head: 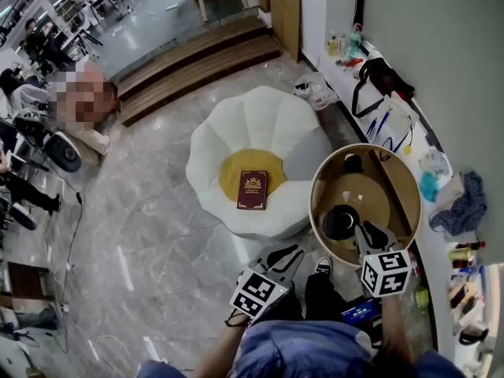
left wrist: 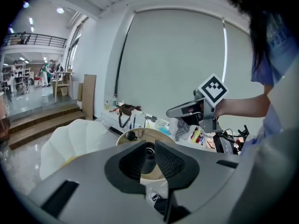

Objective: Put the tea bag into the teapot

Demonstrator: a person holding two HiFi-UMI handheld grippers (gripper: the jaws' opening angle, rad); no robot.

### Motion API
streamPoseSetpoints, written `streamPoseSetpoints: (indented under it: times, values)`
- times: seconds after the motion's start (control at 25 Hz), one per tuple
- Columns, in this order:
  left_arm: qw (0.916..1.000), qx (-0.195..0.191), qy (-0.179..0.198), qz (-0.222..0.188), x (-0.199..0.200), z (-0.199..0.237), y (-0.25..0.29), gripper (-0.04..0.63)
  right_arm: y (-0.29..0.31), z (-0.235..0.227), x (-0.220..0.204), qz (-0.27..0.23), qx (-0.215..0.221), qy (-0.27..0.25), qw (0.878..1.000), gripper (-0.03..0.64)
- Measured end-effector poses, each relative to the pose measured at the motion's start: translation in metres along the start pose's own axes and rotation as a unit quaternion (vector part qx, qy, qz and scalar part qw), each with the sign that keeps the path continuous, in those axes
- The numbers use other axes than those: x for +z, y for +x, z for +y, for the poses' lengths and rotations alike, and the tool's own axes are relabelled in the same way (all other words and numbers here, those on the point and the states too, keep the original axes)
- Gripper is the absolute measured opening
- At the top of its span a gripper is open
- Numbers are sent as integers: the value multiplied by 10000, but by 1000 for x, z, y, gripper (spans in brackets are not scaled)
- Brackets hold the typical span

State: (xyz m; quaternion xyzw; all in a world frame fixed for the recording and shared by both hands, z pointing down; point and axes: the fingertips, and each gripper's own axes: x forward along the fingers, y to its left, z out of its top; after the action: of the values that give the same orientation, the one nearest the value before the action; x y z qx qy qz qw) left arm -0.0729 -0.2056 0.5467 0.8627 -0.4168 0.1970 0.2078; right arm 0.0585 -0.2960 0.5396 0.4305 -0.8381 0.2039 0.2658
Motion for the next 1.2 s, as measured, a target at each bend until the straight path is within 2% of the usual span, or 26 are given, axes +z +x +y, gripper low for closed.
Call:
streamPoseSetpoints:
  times: [0.12,0.36,0.64,1.04,1.2]
  values:
    - [9999,-2,161,-34,0,-3,-20,54,-31,18,5,-264,-93,120,9995,74]
    - [9993,-29,255,-264,-3,-13,-57,54,-68,60,-3,-592,-142,216,9979,66]
    - [9983,-241,315,-420,-14,-28,-89,54,-101,97,-28,-715,-247,485,9960,60]
    - [9955,-831,434,-138,-48,-72,-95,54,-137,127,-61,-642,-406,647,9950,57]
    - [9943,-915,540,-81,-54,-86,-95,54,-146,126,-72,-650,-431,691,9946,54]
